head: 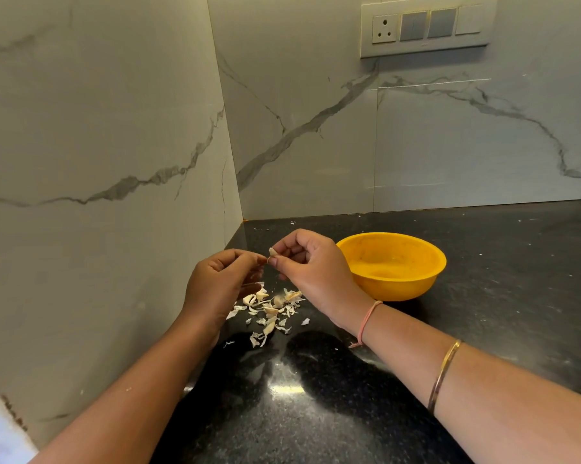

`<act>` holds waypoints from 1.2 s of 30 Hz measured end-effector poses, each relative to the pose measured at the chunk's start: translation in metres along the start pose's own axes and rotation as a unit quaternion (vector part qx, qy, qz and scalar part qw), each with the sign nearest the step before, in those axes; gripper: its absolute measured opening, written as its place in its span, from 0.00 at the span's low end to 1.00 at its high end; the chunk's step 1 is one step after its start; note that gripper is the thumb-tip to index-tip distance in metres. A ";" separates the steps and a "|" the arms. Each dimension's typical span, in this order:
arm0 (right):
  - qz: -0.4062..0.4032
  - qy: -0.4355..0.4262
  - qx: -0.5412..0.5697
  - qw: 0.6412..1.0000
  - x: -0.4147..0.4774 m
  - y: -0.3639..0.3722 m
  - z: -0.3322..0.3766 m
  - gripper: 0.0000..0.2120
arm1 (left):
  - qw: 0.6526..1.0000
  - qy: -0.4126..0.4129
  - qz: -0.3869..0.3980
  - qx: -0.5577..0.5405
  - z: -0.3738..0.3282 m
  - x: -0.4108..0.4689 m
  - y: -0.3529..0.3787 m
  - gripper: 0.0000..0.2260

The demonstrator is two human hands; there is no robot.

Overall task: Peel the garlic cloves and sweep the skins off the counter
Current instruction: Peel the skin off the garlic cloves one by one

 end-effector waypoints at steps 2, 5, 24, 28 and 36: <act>-0.005 -0.023 -0.034 0.999 0.000 0.000 0.000 0.05 | 1.000 -0.005 0.010 -0.014 0.000 -0.001 0.001 0.05; -0.025 -0.069 -0.082 0.994 -0.001 0.000 0.001 0.04 | 1.000 -0.004 0.021 -0.016 -0.001 -0.001 0.001 0.03; -0.031 -0.217 -0.213 0.952 -0.006 0.004 0.003 0.03 | 0.984 -0.095 0.043 -0.146 0.001 -0.004 0.006 0.04; -0.022 -0.203 -0.218 0.955 -0.007 0.005 0.004 0.02 | 0.988 -0.085 0.021 -0.127 0.004 -0.004 0.007 0.04; -0.009 -0.203 -0.247 0.947 -0.011 0.008 0.008 0.03 | 0.997 -0.051 -0.014 -0.052 0.006 -0.007 0.008 0.05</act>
Point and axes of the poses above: each hand's wrist, its own x-axis towards the middle knuckle, its own y-axis out of the palm, z = x × y, the point moved 1 cm from there along x, towards the middle knuckle, and after that the axes turned 7 degrees about -z, right-handed, at the moved point
